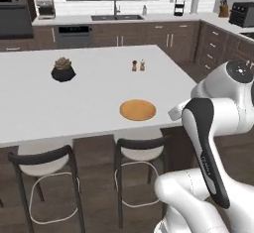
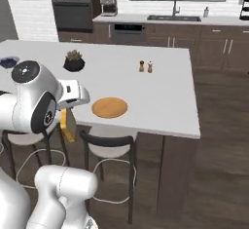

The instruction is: Start the toaster. Once the lever pops up, take the bread to the plate on the dining counter.

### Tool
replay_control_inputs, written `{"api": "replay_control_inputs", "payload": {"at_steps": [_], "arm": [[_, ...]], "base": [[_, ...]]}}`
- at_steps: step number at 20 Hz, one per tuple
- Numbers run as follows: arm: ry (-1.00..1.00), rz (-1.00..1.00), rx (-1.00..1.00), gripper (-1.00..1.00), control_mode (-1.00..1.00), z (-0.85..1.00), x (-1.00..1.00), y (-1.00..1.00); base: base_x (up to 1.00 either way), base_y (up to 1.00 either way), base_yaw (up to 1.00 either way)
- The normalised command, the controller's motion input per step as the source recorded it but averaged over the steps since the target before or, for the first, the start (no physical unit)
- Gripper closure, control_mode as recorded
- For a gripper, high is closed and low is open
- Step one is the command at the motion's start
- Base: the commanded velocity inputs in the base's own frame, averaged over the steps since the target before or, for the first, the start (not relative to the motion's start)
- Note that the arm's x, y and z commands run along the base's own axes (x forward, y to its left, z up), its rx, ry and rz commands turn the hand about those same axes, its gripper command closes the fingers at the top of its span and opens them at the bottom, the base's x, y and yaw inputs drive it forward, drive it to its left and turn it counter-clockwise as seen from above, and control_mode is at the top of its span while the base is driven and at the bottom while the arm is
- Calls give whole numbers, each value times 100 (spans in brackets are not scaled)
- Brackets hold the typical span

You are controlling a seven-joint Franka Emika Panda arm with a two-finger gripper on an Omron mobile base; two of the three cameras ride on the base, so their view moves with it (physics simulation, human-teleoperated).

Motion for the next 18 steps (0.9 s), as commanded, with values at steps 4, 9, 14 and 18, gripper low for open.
{"api": "replay_control_inputs", "payload": {"at_steps": [4,9,14,18], "arm": [[0,0,0,100,100,0,0,0],[0,0,0,100,100,0,0,0],[0,0,0,100,100,0,0,0],[0,0,0,100,100,0,0,0]], "base": [[22,97,-63],[57,67,-41],[75,0,6],[84,0,13]]}}
